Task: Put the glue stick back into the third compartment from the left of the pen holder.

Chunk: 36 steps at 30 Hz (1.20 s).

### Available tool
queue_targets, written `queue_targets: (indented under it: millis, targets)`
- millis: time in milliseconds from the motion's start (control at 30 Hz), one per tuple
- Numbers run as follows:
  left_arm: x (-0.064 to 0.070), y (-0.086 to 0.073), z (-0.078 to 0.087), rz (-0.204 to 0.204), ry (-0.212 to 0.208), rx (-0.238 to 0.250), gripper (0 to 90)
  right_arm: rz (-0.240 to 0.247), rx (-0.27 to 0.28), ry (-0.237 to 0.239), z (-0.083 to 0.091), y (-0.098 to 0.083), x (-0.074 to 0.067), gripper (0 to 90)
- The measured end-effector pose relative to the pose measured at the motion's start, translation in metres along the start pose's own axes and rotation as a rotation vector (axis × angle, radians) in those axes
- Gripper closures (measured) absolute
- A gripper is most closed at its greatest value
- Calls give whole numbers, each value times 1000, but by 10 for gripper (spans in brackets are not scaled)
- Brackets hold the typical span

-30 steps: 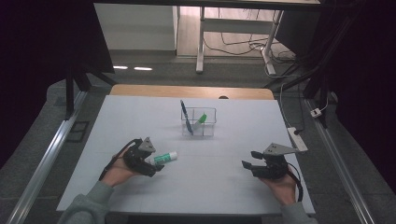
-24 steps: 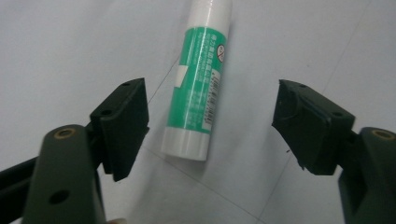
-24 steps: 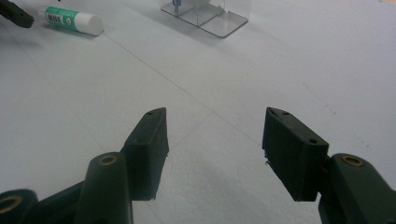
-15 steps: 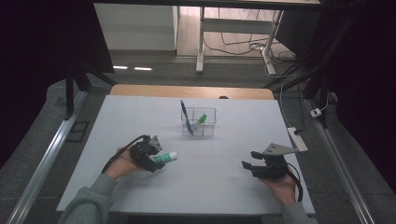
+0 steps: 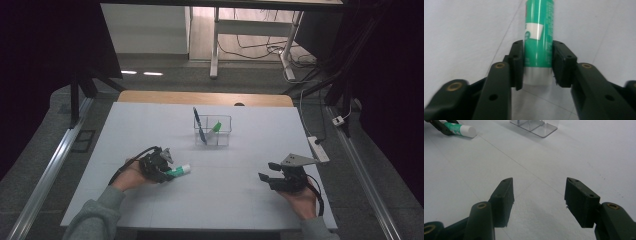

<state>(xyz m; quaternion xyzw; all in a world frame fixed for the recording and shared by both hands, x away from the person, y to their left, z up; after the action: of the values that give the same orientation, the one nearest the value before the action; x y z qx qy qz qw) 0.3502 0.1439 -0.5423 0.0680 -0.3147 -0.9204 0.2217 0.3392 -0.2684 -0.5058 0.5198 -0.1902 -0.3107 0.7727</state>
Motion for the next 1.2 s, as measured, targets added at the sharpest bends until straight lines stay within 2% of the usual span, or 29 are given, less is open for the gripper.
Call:
queue_targets:
  millis: [200, 433, 733, 900, 1200]
  targets:
    - [1, 0, 0, -20, 9, 2, 650, 6, -5, 4, 0, 0, -1, 404]
    - [2, -1, 3, -23, 12, 17, 651, 0, 3, 1, 0, 0, 0, 404]
    - [1, -3, 13, 20, 59, 128, 651, 5, 2, 0, 0, 1, -1, 401]
    - [1, -5, 18, 39, 66, 181, 651, 4, 5, 3, 0, 2, -1, 399]
    - [5, -3, 26, 49, 73, 277, 651, 6, 8, 4, -1, 3, -3, 398]
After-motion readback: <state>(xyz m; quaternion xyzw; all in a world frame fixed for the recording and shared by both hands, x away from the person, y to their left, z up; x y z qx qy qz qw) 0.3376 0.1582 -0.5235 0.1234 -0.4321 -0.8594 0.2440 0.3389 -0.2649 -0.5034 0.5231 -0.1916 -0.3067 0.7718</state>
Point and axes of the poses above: each handheld gripper's, and its own axes: z roughly backward along the jaws, y roughly out of its top, x roughly to its right, the point moved 3 cm from there along -z, roughly forward along the jaws, and after that the axes turned 14 degrees about x, right-handed, at the moved point
